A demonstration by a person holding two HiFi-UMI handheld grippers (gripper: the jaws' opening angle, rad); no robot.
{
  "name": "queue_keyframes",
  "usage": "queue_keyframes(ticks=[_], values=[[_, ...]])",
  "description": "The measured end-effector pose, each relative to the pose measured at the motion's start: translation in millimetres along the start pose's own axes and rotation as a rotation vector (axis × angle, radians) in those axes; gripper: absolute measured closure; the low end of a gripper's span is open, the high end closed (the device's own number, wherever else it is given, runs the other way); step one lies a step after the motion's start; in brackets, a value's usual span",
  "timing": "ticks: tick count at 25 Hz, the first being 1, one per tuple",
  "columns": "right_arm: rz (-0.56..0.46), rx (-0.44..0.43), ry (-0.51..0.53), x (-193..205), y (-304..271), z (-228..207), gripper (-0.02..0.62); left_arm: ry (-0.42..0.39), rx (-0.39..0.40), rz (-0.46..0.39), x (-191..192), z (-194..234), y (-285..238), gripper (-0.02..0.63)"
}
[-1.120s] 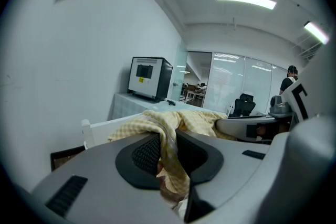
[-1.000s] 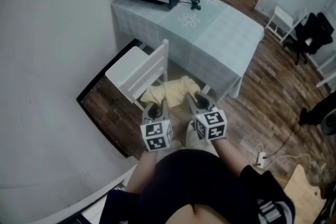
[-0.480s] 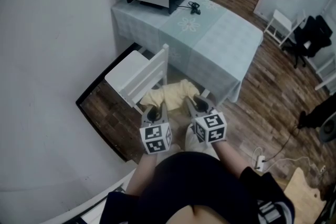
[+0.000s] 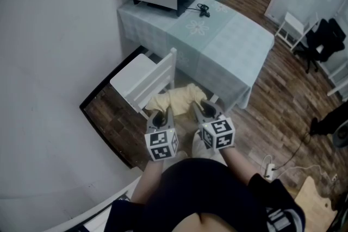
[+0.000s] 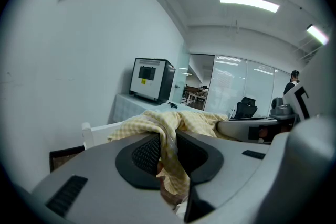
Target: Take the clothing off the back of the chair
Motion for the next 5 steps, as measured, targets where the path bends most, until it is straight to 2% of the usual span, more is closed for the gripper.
queue_keyframes(ticks=[5], values=[[-0.002, -0.004, -0.009, 0.1, -2.3, -1.6, 0.525, 0.004, 0.001, -0.007, -3.1, 0.9, -1.2, 0.541]])
Point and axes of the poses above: the fingertips, and each gripper's own axes: y backward along the fingers, z to its left, x out of its underside, the point moved 8 cm from there along y, backward along the fingers, and after that the axes turned 2 degrees about y, right-handed, at the moved point
